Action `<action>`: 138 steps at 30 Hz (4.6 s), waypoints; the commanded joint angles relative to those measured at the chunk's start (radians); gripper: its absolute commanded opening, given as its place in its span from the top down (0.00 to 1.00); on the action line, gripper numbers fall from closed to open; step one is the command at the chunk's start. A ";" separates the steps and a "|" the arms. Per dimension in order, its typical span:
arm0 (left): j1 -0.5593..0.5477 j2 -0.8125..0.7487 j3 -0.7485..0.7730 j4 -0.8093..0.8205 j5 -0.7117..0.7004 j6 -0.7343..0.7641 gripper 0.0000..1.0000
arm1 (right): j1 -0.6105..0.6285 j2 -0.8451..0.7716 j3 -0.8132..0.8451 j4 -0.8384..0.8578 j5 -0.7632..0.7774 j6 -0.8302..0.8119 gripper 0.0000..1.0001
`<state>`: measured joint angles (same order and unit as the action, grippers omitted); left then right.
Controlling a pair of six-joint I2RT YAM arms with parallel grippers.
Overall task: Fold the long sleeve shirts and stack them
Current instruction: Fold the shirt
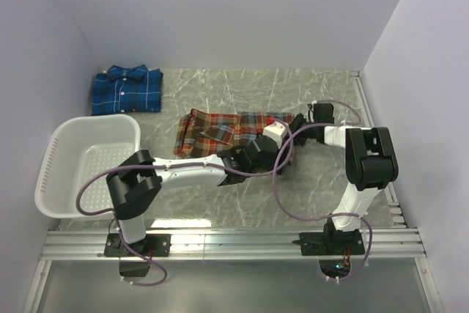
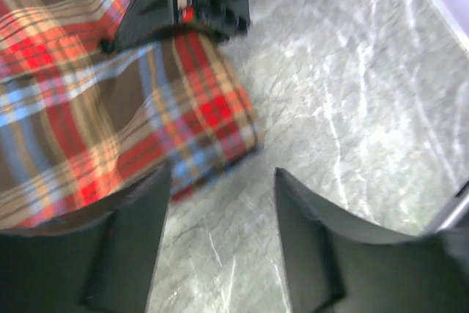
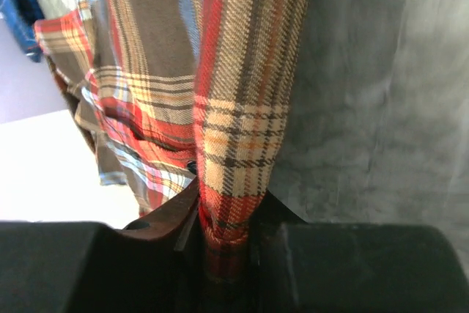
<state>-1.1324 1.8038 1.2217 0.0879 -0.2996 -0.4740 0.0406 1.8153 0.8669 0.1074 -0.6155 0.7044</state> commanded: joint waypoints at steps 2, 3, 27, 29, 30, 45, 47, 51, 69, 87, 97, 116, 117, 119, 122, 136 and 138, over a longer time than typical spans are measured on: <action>0.013 -0.102 -0.028 0.030 0.005 -0.041 0.33 | -0.022 -0.024 0.202 -0.276 0.074 -0.229 1.00; 0.022 -0.112 -0.043 0.030 0.008 -0.051 0.31 | -0.022 -0.016 0.272 -0.358 0.080 -0.291 1.00; 0.595 -0.348 -0.280 -0.103 0.290 -0.406 0.41 | 0.106 0.171 0.997 -1.098 0.614 -0.821 1.00; 0.609 -0.301 -0.272 -0.099 0.364 -0.428 0.42 | 0.137 0.168 0.992 -1.100 0.744 -0.821 1.00; 0.608 -0.284 -0.268 -0.099 0.381 -0.433 0.42 | 0.168 0.164 0.989 -1.101 0.773 -0.822 1.00; 0.643 -0.097 -0.315 -0.025 0.401 -0.523 0.63 | 0.375 0.173 1.006 -1.109 1.273 -0.850 1.00; 0.645 -0.080 -0.318 -0.017 0.405 -0.528 0.74 | 0.402 0.183 1.008 -1.121 1.324 -0.850 1.00; 0.645 -0.025 -0.314 0.007 0.430 -0.531 0.81 | 0.452 0.205 1.000 -1.127 1.405 -0.849 1.00; 0.629 -0.014 -0.340 0.085 0.502 -0.565 0.78 | 0.659 0.369 1.084 -1.183 1.622 -0.813 0.97; 0.611 0.003 -0.347 0.098 0.504 -0.581 0.78 | 0.803 0.550 1.227 -1.262 1.607 -0.643 0.73; 0.612 -0.024 -0.399 0.157 0.498 -0.621 0.79 | 0.808 0.454 1.155 -1.186 1.418 -0.582 0.64; 0.620 -0.078 -0.462 0.233 0.471 -0.650 0.76 | 0.780 0.282 1.023 -1.031 1.122 -0.480 0.50; 0.619 -0.084 -0.465 0.234 0.468 -0.650 0.76 | 0.777 0.276 1.011 -1.023 1.104 -0.476 0.50; 0.619 -0.086 -0.470 0.234 0.464 -0.653 0.76 | 0.768 0.247 0.995 -0.990 1.029 -0.461 0.46; 0.619 -0.081 -0.470 0.233 0.462 -0.658 0.76 | 0.756 0.204 0.954 -0.937 0.973 -0.445 0.45; 0.620 -0.061 -0.472 0.234 0.470 -0.663 0.76 | 0.693 0.119 0.761 -0.762 0.806 -0.332 0.55; 0.620 -0.058 -0.472 0.234 0.470 -0.663 0.76 | 0.686 0.119 0.721 -0.726 0.757 -0.316 0.58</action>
<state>-0.5095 1.7550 0.7555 0.2844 0.1753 -1.1244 0.7399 1.9736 1.6310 -0.7010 0.2230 0.3347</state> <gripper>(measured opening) 0.238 0.433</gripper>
